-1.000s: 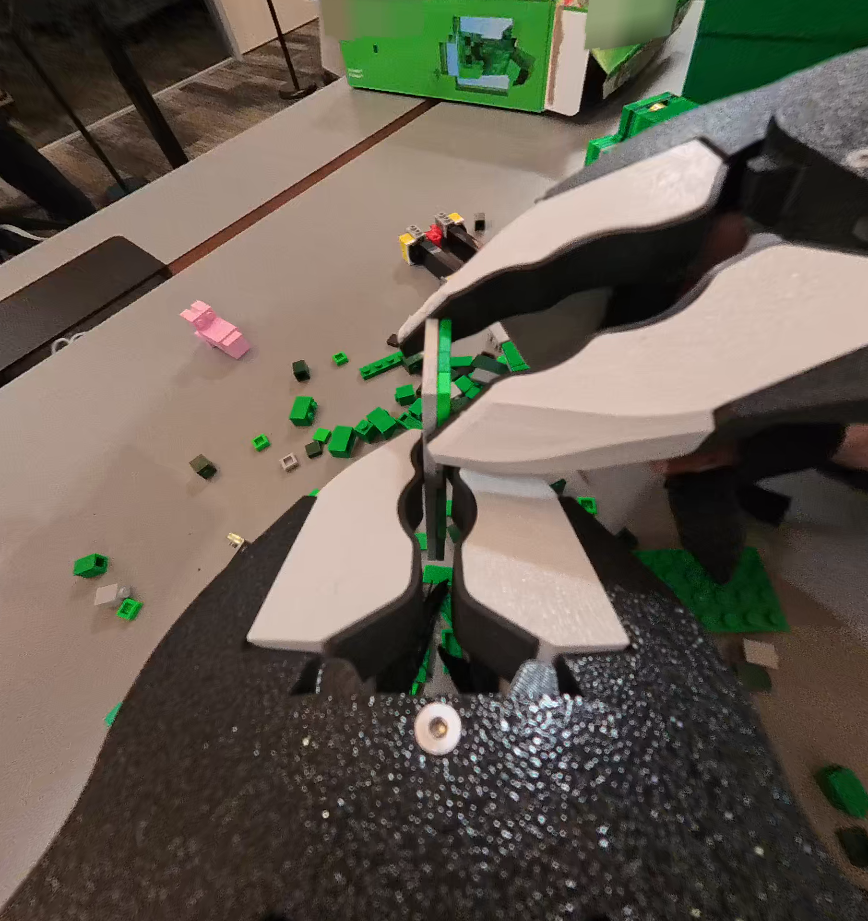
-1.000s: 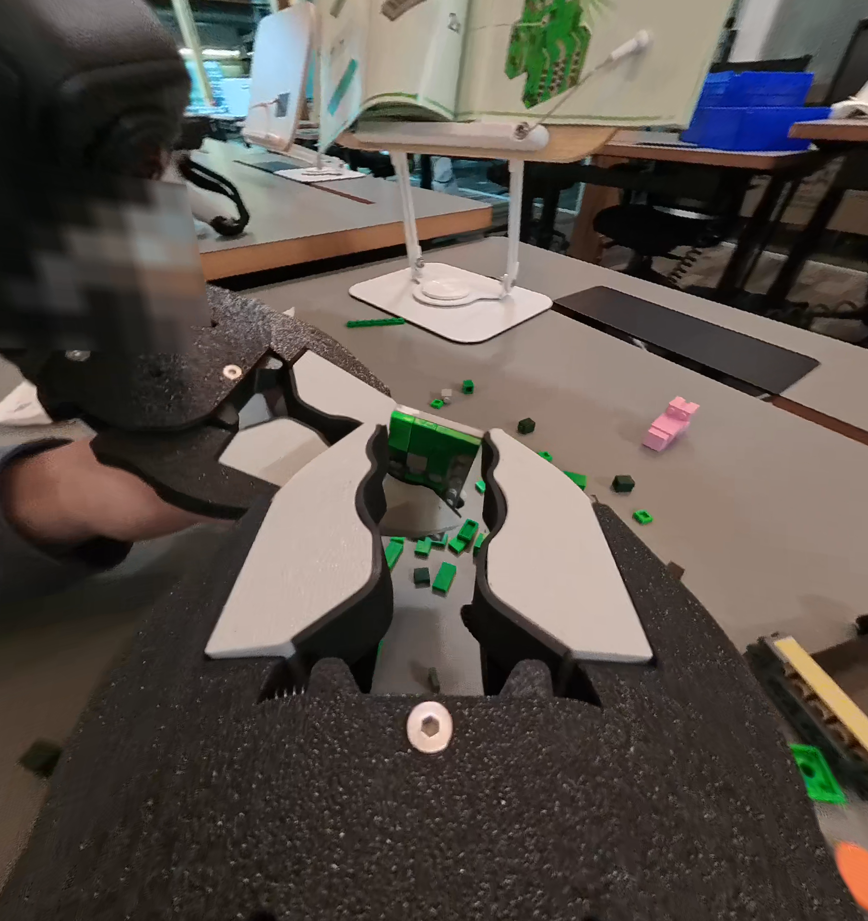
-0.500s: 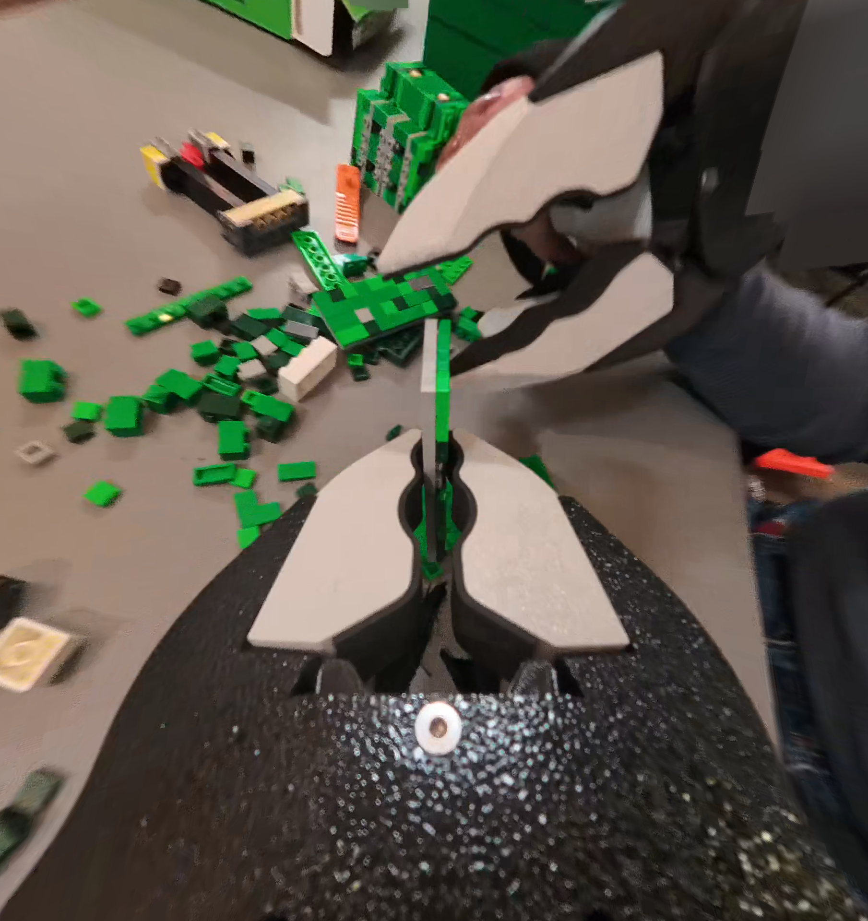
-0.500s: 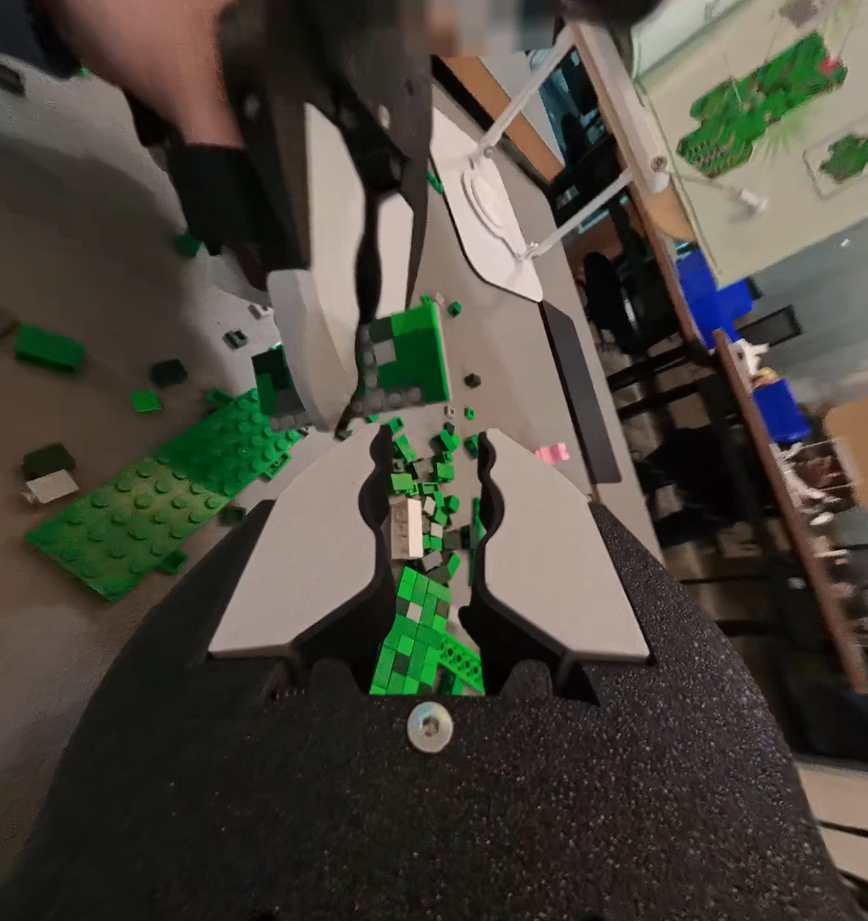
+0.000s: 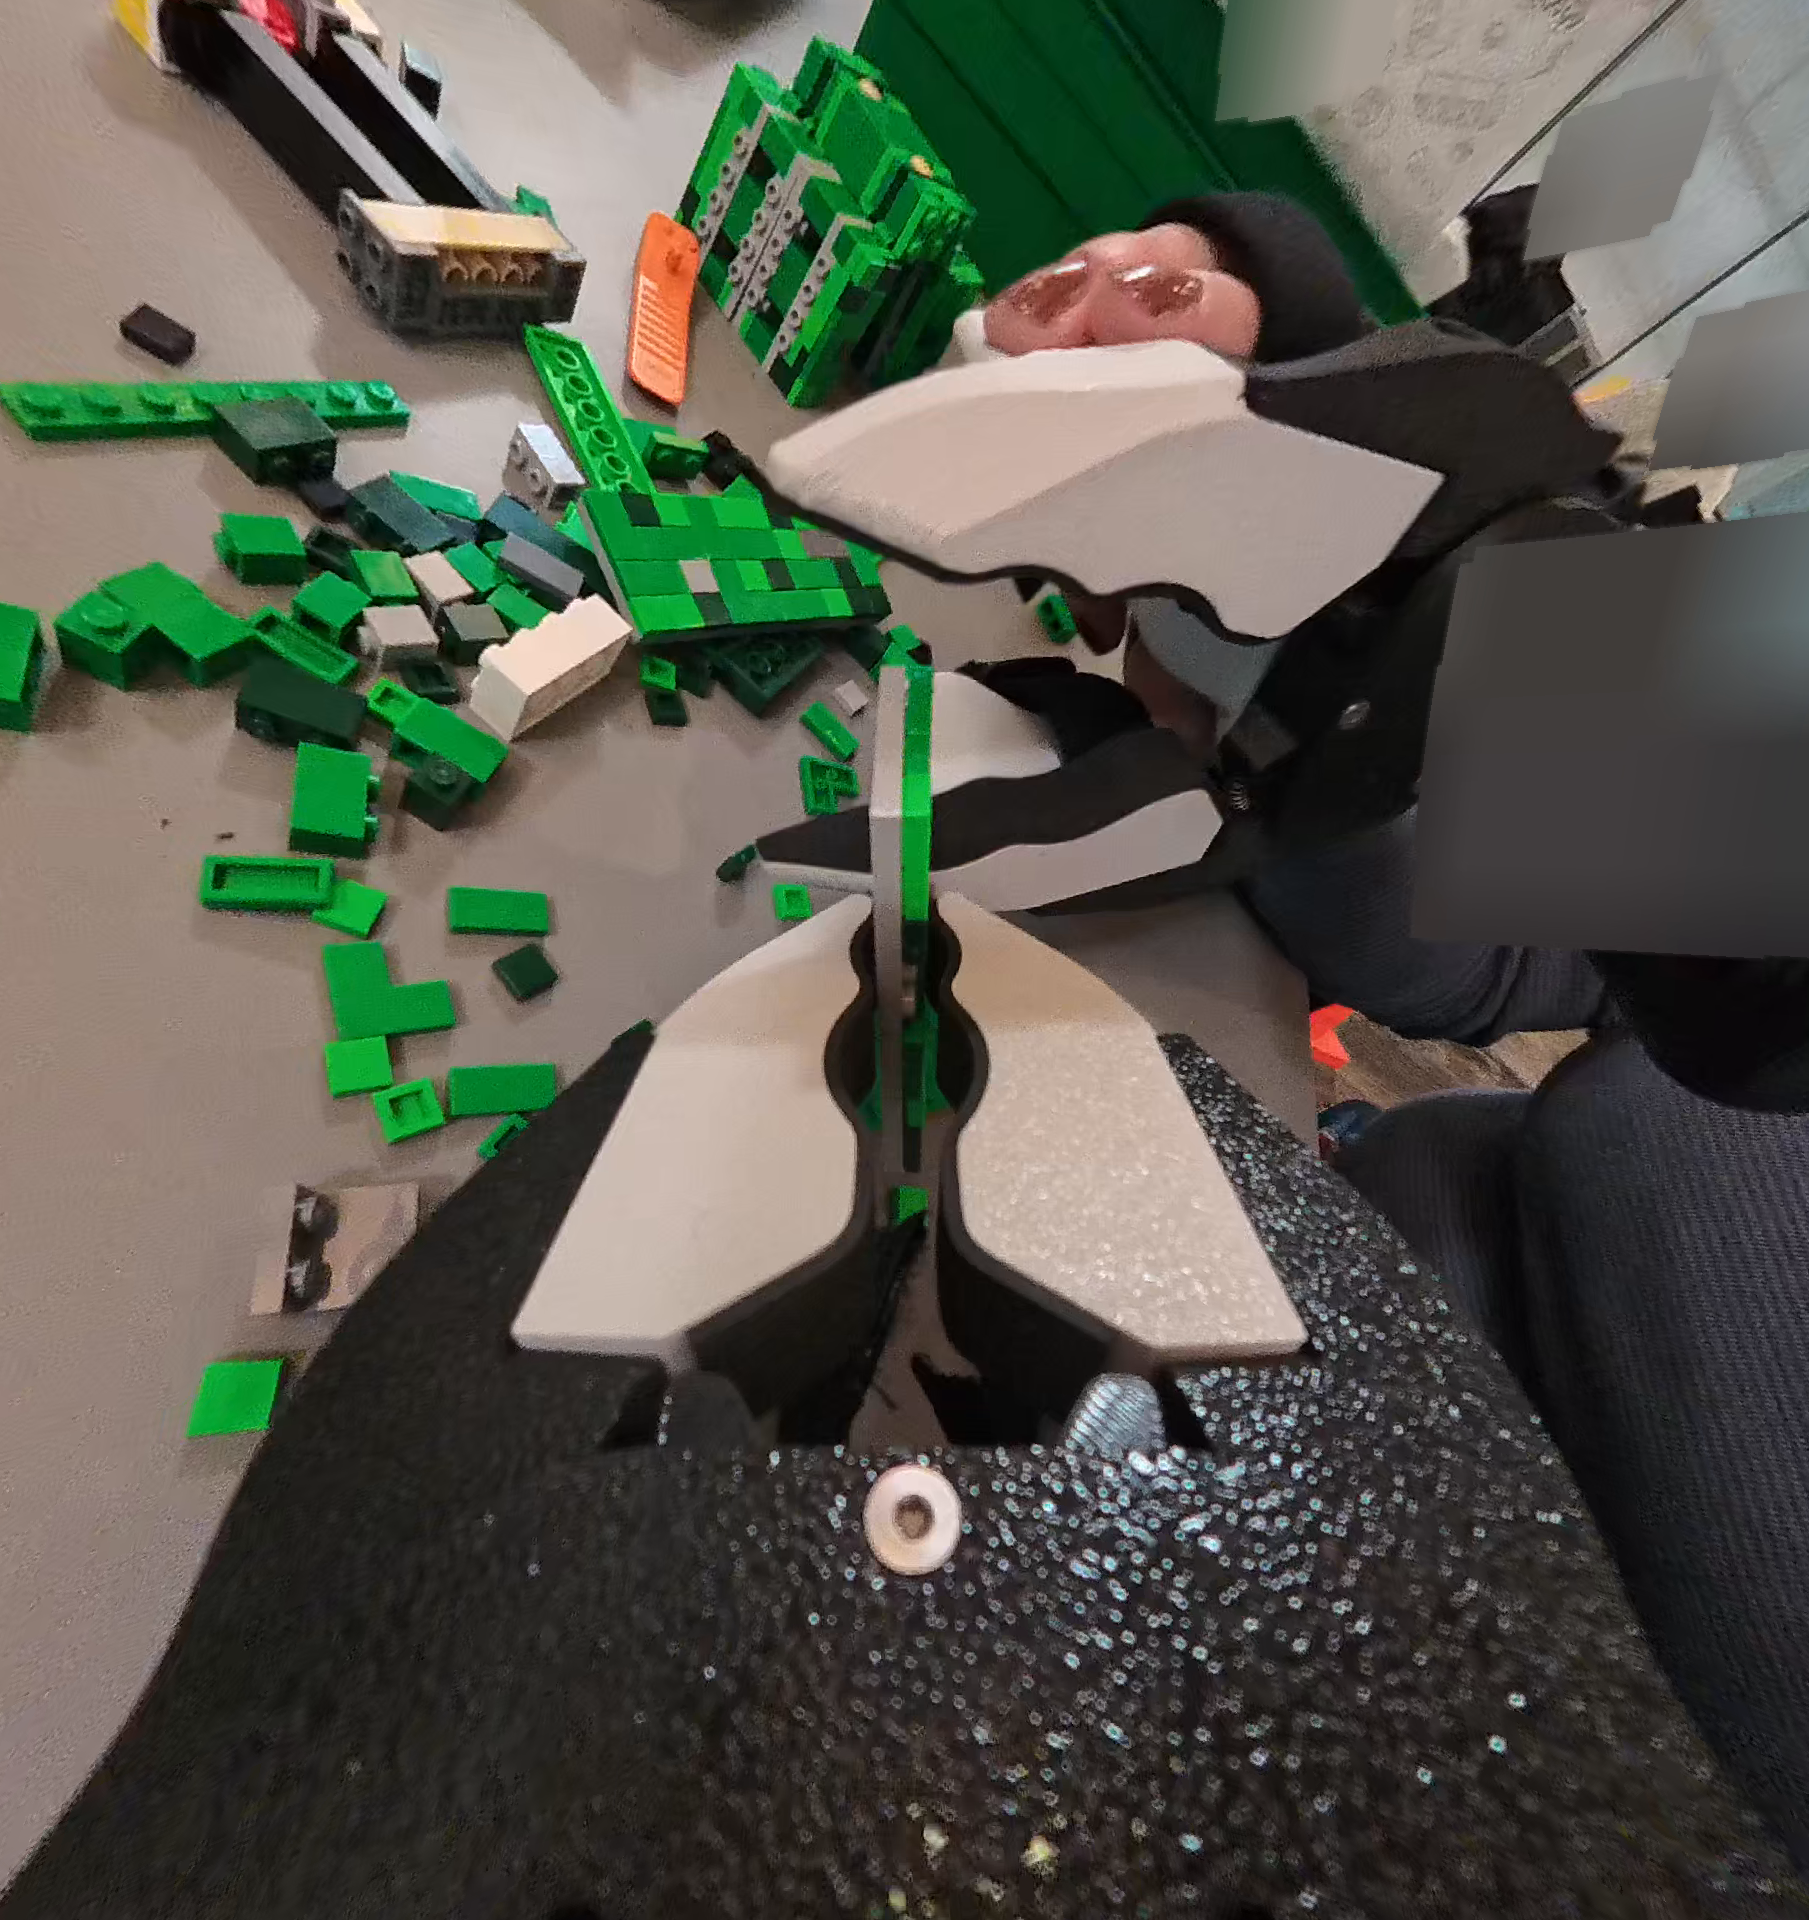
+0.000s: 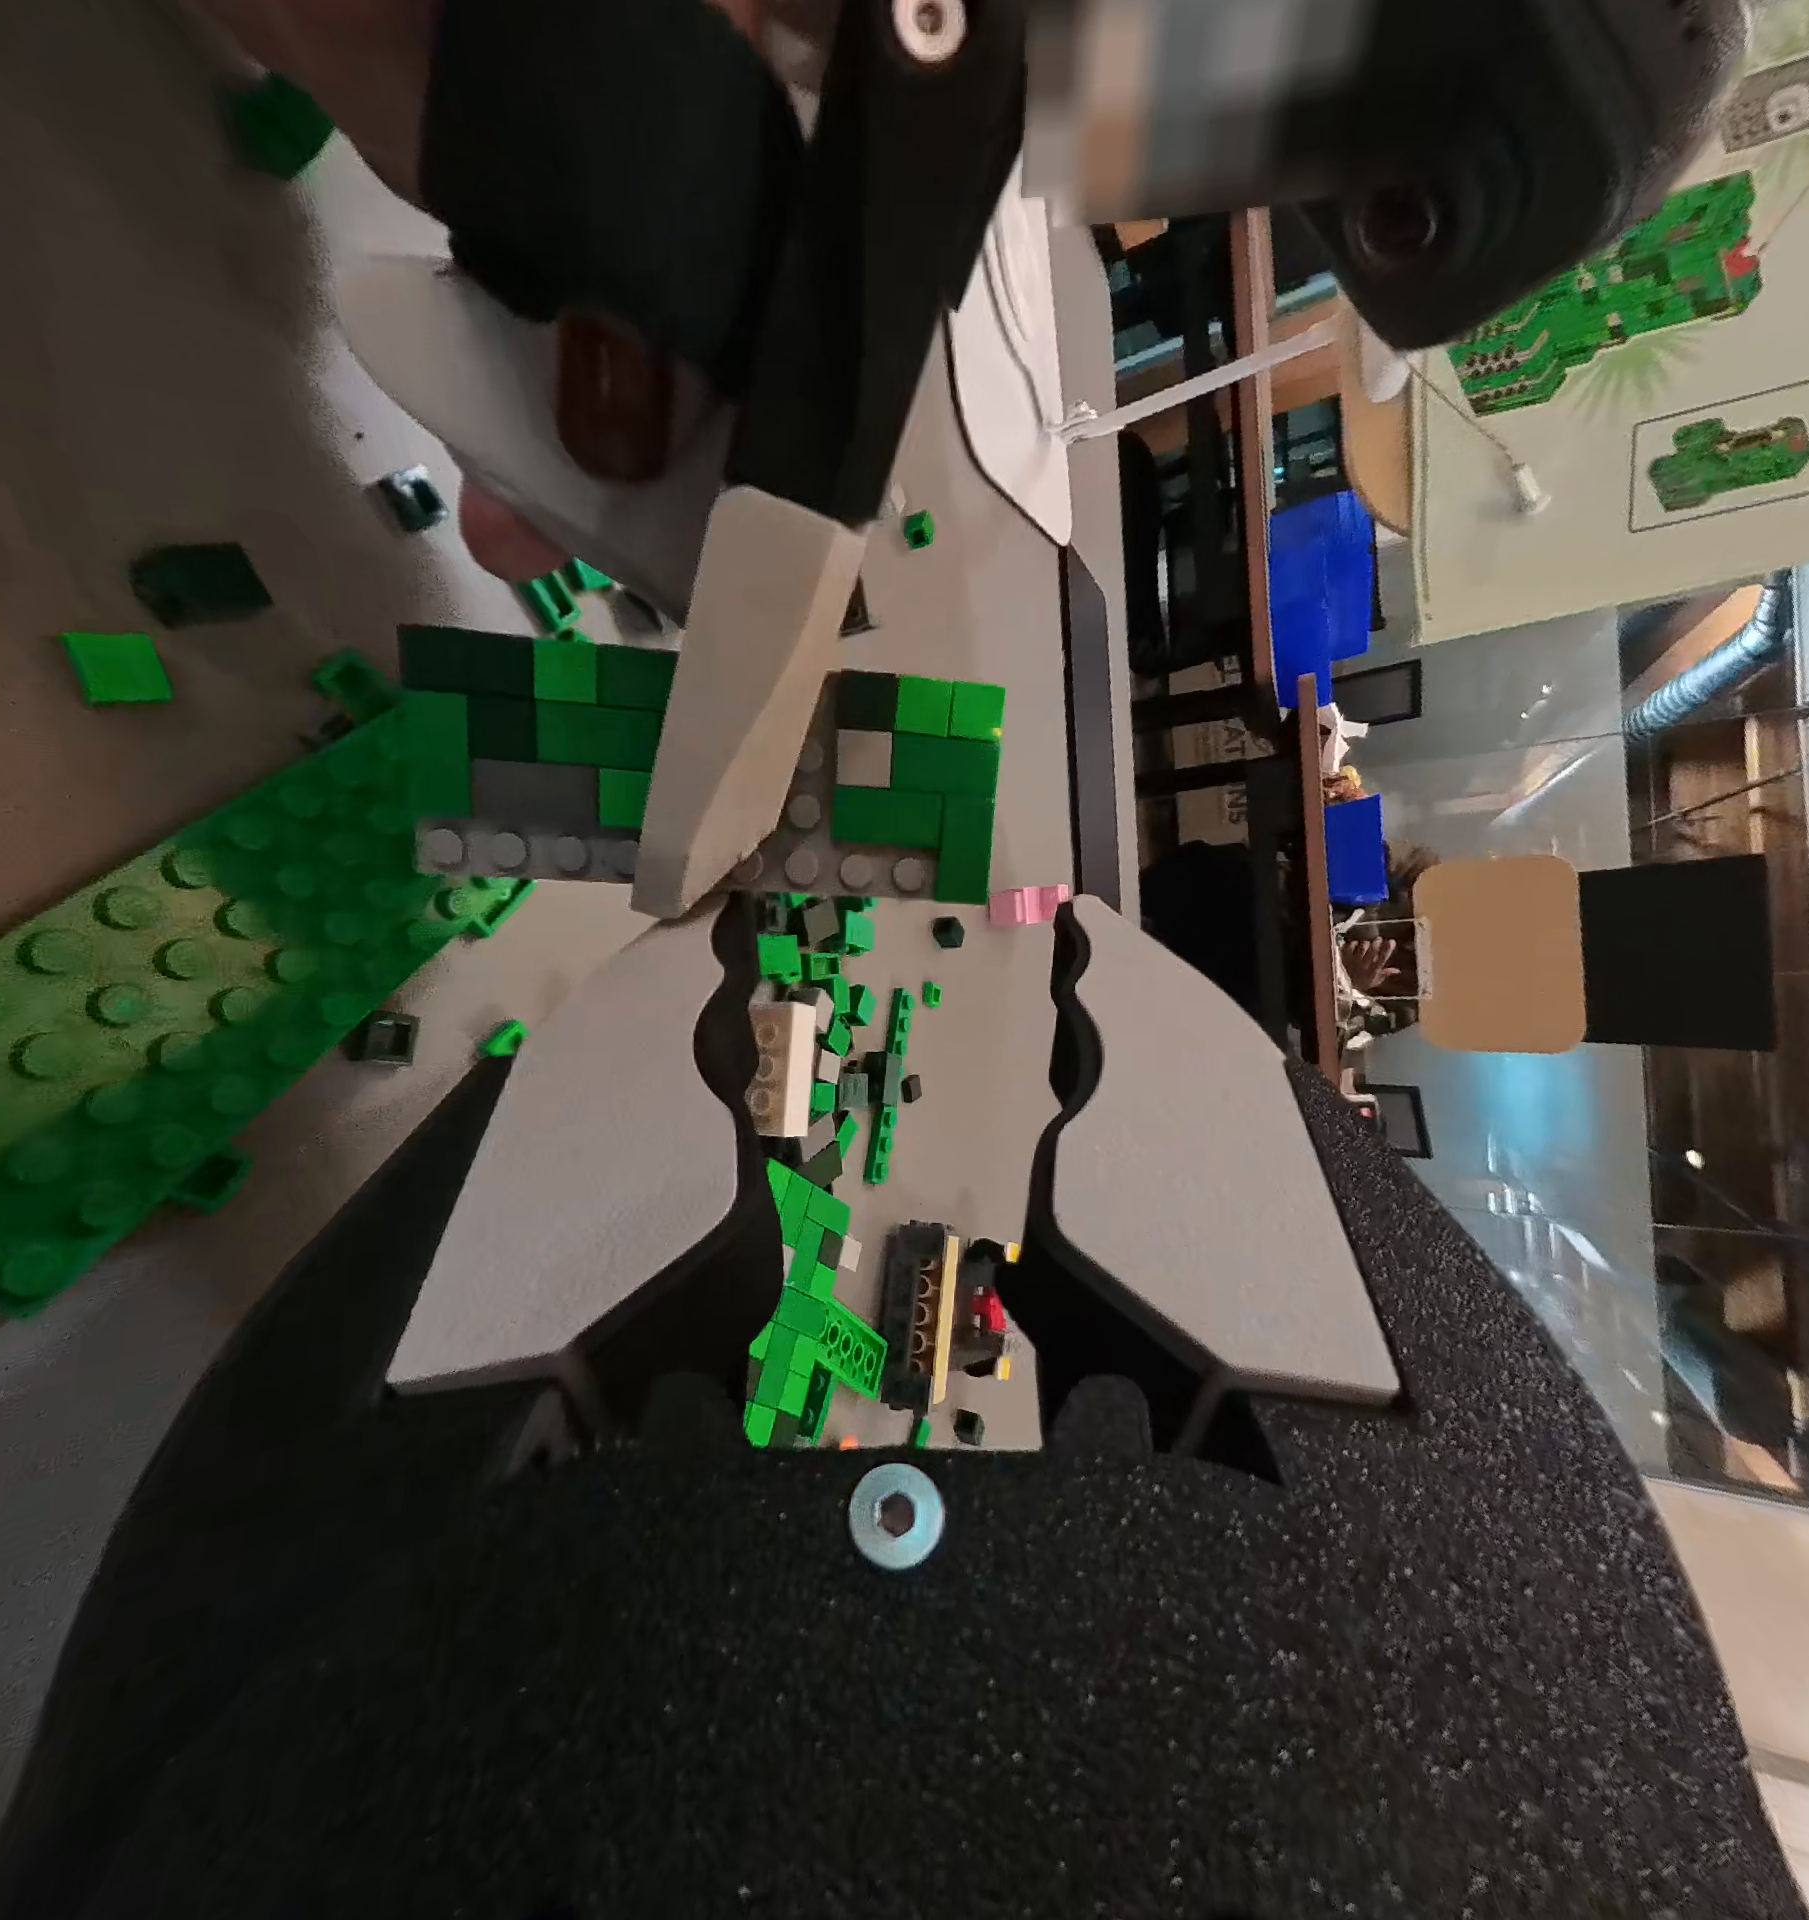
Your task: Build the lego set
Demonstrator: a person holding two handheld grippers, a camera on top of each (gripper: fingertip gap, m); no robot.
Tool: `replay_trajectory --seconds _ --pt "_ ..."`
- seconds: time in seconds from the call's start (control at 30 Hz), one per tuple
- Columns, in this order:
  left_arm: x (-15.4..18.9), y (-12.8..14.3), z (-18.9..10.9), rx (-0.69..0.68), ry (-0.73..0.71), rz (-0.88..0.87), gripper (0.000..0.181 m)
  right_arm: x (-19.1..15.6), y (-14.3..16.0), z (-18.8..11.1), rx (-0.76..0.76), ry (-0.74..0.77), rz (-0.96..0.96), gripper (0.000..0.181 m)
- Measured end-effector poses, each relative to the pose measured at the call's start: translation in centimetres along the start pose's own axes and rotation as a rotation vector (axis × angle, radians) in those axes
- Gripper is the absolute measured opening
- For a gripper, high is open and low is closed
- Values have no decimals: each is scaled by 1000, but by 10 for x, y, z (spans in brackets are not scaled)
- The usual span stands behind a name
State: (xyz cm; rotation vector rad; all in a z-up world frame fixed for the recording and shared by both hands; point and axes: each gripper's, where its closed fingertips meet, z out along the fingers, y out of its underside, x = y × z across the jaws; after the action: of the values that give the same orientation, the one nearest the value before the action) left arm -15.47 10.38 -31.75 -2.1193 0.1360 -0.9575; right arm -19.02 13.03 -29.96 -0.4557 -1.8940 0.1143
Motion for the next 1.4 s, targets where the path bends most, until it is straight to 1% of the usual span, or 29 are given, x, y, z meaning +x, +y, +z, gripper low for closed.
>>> replay_trajectory --seconds 0.1,0.33,0.47,0.57,0.63,0.7,0.8,0.9,1.0,1.13,1.2,1.27,1.33,1.4 --pt "0 2 1 -9 12 -13 6 -3 0 2 -7 1 -30 49" --pt "5 7 6 -36 58 -53 6 -6 -1 3 -15 6 -92 51" --pt "5 11 7 -62 62 -44 6 -13 -2 4 -15 -11 -167 36" --pt "4 13 8 -76 53 -26 6 -13 0 5 -28 -2 -192 32" --pt "3 10 9 -53 48 -14 6 -8 4 6 -51 29 -199 27" --pt "4 4 10 -14 58 -14 8 -5 7 6 -53 46 -175 17" --pt "4 -3 9 30 53 -2 8 -1 7 6 -31 61 -126 16" --pt "3 -1 10 15 29 13 6 -3 7 6 -12 41 -87 16" --pt "0 -1 9 7 -20 23 6 -1 9 8 -32 62 -104 14" --pt "-4 -5 11 36 -31 -46 6 5 16 12 -93 117 -142 7" --pt "-7 -7 10 54 -44 -60 6 6 19 15 -103 115 -86 7" --pt "-9 -8 9 66 -55 -62 6 5 27 16 -145 81 15 4" --pt "-10 -14 4 104 -73 -49 6 7 38 14 -178 53 186 4" --pt "-18 -22 -4 153 -153 -17 6 13 43 12 -145 23 433 7"
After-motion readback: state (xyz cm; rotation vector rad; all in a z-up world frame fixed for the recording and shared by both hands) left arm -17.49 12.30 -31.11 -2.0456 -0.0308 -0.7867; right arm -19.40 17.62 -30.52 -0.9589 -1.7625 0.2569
